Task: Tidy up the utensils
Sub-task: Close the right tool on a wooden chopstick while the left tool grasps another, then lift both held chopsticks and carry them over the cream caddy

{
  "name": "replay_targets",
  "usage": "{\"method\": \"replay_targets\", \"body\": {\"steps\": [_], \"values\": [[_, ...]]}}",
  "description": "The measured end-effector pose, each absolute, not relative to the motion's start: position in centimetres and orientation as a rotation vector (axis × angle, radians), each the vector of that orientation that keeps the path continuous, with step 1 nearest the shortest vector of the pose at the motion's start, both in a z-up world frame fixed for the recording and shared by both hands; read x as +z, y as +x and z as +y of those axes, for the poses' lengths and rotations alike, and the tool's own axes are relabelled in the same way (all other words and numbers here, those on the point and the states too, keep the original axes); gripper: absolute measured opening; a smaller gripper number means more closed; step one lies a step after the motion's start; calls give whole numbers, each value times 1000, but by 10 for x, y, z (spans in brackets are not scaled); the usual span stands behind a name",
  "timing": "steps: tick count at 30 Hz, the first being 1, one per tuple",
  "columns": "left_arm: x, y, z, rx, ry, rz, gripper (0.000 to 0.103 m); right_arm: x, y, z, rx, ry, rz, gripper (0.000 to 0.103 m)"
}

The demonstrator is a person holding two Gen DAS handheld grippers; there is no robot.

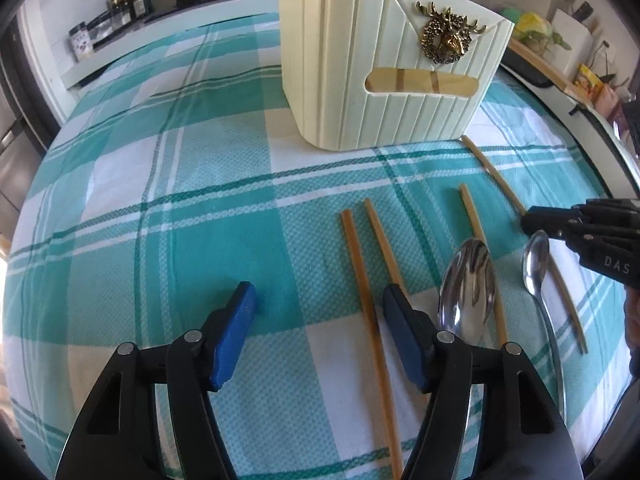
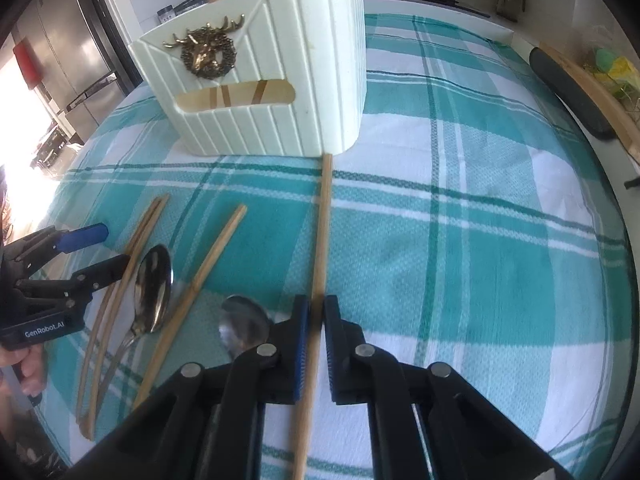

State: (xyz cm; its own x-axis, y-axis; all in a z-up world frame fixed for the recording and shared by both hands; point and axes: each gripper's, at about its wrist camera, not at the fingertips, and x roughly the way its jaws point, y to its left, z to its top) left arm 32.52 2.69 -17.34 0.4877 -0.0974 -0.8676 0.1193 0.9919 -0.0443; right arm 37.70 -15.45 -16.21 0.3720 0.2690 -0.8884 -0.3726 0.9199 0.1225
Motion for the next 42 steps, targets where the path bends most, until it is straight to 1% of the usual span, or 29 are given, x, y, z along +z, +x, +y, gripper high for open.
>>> {"method": "replay_targets", "body": {"steps": [3, 4, 10, 13, 14, 15, 16, 17, 21, 24, 29, 35, 42], "values": [[-174, 337, 22, -142, 40, 1066, 67, -161, 396, -150, 423, -104, 1137, 7], [-174, 340, 21, -144, 45, 1070, 66, -161, 402, -149, 425, -97, 1140, 10], [-173, 341, 17, -158, 61, 1072, 55, -162, 428, -139, 429, -99, 1120, 10], [-172, 342, 14, -167, 70, 1068, 43, -162, 439, -132, 431, -108, 1094, 10], [-171, 342, 13, -172, 73, 1066, 36, -163, 442, -129, 432, -112, 1086, 10], [-171, 343, 11, -180, 72, 1063, 22, -163, 444, -128, 429, -115, 1082, 10], [-170, 344, 10, -186, 70, 1062, 16, -163, 446, -127, 424, -114, 1081, 8], [-170, 345, 10, -185, 69, 1060, 8, -162, 447, -127, 421, -107, 1081, 7], [-166, 348, 16, -192, 15, 1041, 4, -155, 442, -138, 431, -57, 1053, 7], [-149, 343, 23, -195, -25, 983, 3, -131, 423, -156, 451, -4, 986, 7], [-94, 319, 34, -208, -83, 845, 3, -67, 380, -180, 495, 61, 830, 7], [-30, 287, 52, -239, -134, 685, 3, 3, 329, -200, 524, 66, 640, 7], [10, 258, 61, -269, -149, 581, 3, 44, 273, -206, 532, 54, 484, 7]]}}
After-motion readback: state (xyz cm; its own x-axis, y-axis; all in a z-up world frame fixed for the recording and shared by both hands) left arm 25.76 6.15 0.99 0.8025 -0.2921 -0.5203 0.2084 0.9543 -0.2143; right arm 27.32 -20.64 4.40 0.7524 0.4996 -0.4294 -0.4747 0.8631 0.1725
